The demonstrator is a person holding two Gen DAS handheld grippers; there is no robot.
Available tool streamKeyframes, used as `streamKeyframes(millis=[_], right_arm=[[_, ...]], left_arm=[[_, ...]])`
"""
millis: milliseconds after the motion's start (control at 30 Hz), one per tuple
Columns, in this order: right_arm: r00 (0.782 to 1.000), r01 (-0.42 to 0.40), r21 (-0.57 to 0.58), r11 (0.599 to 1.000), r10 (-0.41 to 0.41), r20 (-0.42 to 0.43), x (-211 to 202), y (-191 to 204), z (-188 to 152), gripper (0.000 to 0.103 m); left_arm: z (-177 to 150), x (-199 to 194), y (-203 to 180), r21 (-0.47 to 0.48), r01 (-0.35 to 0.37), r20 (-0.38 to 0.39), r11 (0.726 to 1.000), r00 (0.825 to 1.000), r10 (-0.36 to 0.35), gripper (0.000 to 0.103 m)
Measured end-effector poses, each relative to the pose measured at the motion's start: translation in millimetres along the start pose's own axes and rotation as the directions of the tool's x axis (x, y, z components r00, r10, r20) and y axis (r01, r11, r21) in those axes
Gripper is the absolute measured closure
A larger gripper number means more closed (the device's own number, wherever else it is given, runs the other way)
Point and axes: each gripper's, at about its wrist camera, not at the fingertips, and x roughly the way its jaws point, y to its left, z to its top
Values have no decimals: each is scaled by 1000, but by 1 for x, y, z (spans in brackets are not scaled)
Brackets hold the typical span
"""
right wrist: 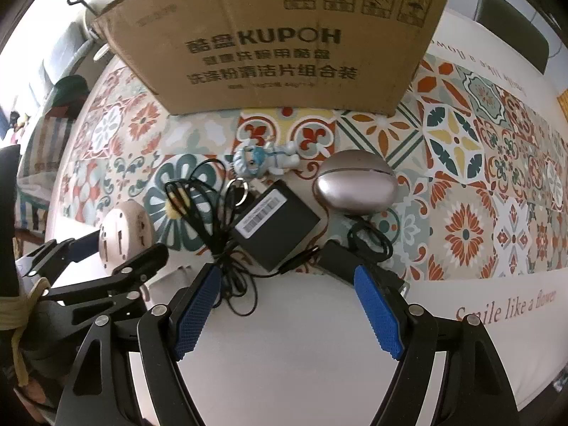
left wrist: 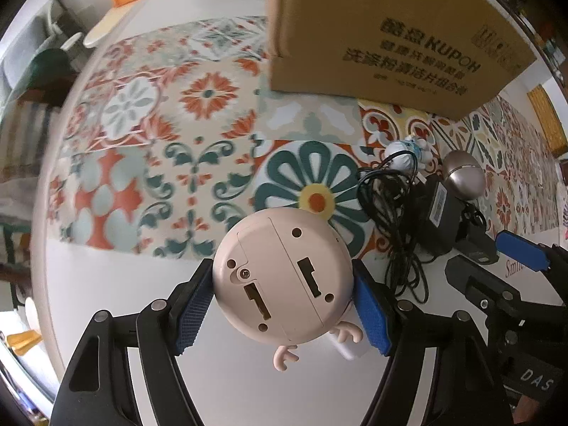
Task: Organize rigid objects
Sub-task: 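Close the left gripper on the pink toy figure and lift it, then grasp the white power adapter with the right gripper while the left gripper holds the pink toy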
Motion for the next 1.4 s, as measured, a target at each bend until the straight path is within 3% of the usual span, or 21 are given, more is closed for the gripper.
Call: streamKeyframes(millis=[300,600,867,1200,1400], right_arm=[[999,-41,-94,995,42,6,-14,25,-13,25],[991,-135,-204,970,130,-36,-11,55,-22,26],[982,-186,-328,926,168,-82,1,82,-25,38],[986,-155,-386,910,115,-123,32,93,-22,47],[991,-126,-422,898,92,-101,42,103,-24,50]], left_arm=[[-42,-32,31,-78,-39,46,996,998,43,29],[-70,-50,55,-172,-59,78,983,994,73,29],[-90,-40,66,-236,-45,54,971,997,59,29],[-96,-25,67,-255,-35,30,966,999,44,29],[-92,-19,68,-257,-40,25,965,999,48,29]])
